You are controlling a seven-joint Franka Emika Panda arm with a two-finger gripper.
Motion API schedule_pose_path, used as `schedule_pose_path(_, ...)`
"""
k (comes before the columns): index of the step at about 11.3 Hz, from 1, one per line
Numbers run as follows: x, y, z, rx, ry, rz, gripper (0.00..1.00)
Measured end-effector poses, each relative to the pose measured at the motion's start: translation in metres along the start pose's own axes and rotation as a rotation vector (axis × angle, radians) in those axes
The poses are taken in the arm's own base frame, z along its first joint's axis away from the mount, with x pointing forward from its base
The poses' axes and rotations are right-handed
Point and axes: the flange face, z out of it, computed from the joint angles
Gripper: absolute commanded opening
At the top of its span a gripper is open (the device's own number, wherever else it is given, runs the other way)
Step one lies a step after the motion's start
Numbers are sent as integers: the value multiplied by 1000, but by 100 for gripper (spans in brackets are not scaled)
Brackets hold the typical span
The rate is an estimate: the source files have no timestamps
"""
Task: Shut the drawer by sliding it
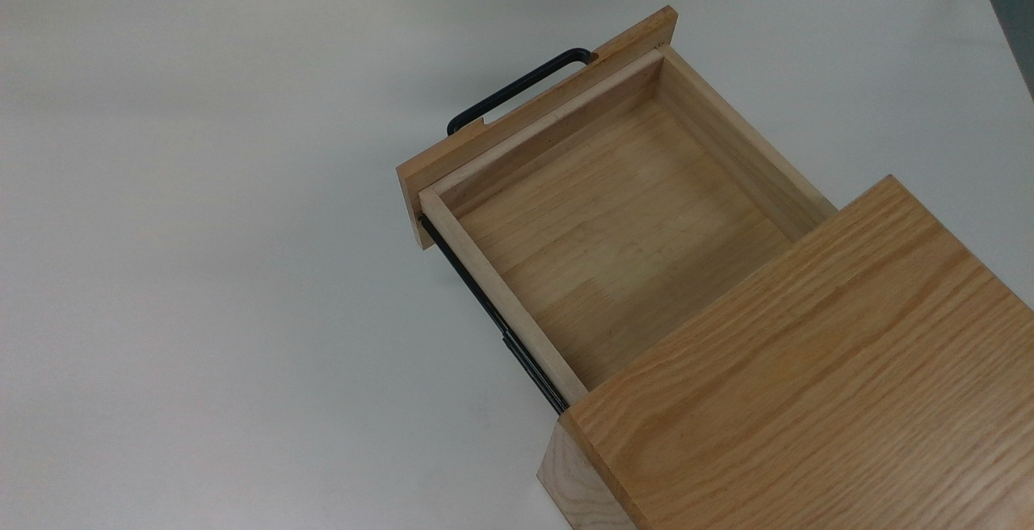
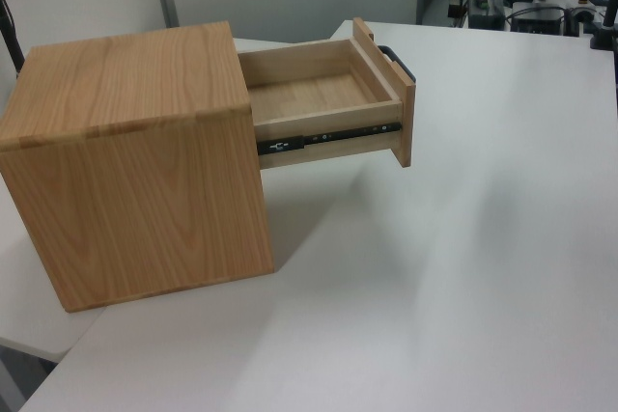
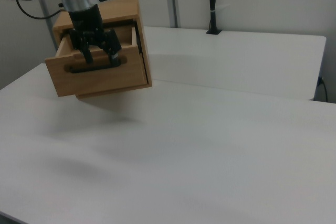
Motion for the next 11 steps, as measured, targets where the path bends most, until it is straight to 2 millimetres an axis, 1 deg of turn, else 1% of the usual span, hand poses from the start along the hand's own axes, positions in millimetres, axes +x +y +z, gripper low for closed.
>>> schedule_pose_path(10, 0, -2, 1, 0, -2, -6, 100)
schedule_pose_path(11, 0, -2, 2, 0, -4, -49, 100)
